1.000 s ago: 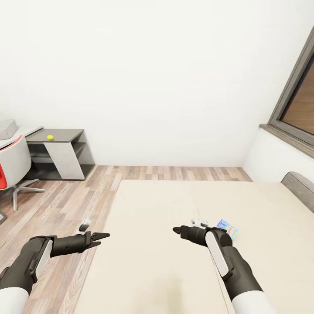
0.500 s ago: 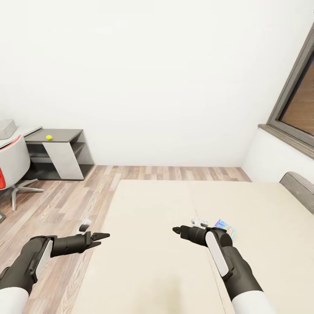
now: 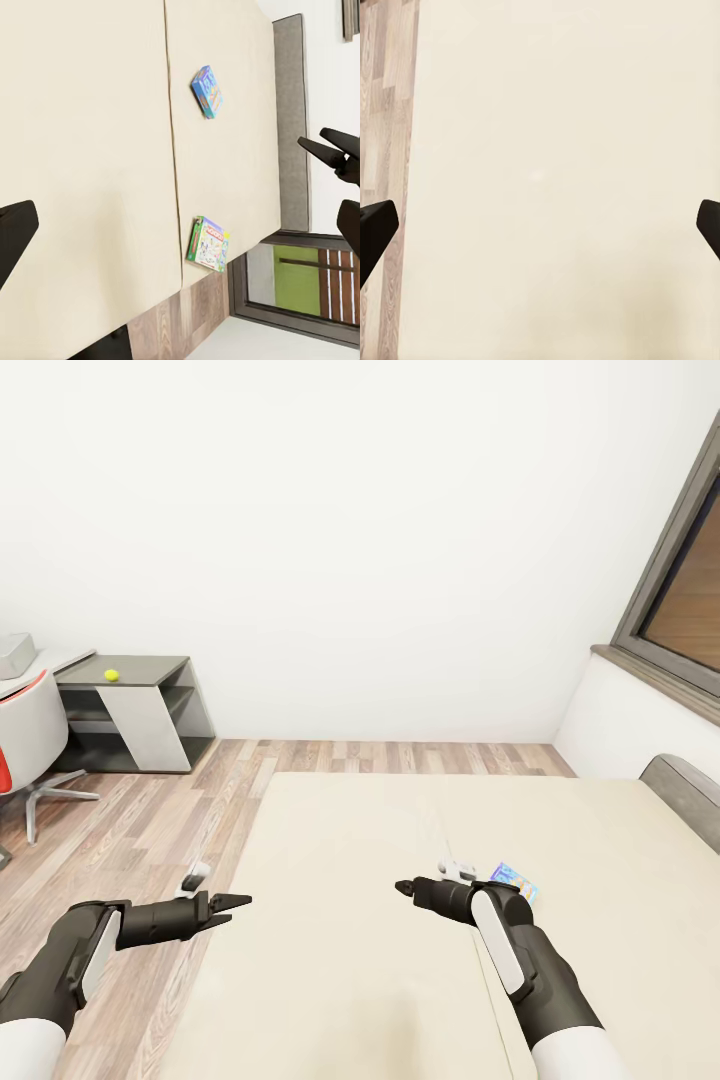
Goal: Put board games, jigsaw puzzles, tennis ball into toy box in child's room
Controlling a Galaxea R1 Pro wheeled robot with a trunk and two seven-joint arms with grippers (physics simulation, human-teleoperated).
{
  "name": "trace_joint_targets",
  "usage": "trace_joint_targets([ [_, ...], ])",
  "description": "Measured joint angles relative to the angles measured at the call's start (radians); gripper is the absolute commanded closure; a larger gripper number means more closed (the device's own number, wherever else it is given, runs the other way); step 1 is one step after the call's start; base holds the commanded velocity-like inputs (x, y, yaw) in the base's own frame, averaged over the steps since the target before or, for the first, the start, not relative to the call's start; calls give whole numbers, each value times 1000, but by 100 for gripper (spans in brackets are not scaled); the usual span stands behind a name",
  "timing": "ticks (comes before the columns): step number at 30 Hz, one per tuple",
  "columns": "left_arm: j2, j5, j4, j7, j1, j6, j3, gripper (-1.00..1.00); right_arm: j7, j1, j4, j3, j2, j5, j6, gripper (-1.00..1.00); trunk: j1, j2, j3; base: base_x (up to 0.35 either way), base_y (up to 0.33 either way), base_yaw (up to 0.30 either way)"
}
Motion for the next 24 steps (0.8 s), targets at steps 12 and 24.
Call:
trace_joint_targets([
  [12,0,0,-1,0,0,0,0,-100,0,0,0,0,-1,1,1,-100,0,0,0,0,-2,0],
  [24,-1,0,0,1,0,0,-3,-100,1,0,0,0,-1,0,1,-100,0,0,0,-21,-67,0],
])
